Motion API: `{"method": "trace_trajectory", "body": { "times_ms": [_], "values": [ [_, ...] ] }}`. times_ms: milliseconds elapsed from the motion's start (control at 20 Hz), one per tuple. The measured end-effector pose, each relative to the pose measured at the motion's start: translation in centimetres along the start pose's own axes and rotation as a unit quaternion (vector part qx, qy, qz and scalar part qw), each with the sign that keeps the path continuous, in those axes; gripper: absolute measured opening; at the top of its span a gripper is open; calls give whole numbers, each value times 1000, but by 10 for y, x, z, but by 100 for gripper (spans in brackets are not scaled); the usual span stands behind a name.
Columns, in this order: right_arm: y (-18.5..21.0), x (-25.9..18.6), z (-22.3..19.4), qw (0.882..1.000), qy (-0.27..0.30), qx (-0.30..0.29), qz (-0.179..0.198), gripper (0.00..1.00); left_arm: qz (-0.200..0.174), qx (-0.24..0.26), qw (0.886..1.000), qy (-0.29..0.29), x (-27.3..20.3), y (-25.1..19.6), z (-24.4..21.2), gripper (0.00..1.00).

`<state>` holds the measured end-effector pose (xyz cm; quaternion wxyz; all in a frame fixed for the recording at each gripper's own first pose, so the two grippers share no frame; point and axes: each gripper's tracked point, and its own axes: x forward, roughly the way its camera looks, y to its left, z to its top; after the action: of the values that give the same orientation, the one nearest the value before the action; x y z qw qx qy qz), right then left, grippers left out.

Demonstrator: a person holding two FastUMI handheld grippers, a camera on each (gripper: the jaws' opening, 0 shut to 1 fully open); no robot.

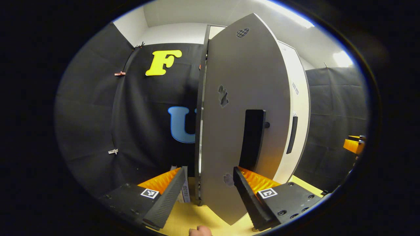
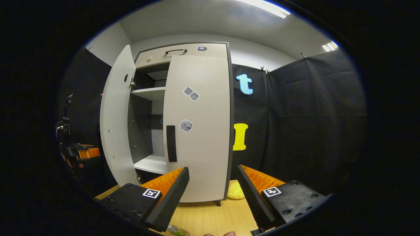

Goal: Grasp the bottle in the cabinet with the left hand and place it on the coaster, then close the right door with the right hand and the left door with the left hand.

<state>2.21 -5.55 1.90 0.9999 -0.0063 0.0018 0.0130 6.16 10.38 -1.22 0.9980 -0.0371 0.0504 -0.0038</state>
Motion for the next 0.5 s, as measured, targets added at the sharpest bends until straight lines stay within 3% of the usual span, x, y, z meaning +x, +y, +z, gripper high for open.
{"method": "trace_trajectory", "body": {
  "times_ms": [300,350,500],
  "values": [
    [-9,9,-4,1000,10,15,12,97,-29,-14,999,7,29,-46,-1,91],
    [-10,10,-5,1000,12,14,13,97,-37,-16,999,7,33,-55,-1,95],
    [-16,12,-8,999,19,24,17,96,-40,-6,999,3,43,-76,1,94]
  ]
}}
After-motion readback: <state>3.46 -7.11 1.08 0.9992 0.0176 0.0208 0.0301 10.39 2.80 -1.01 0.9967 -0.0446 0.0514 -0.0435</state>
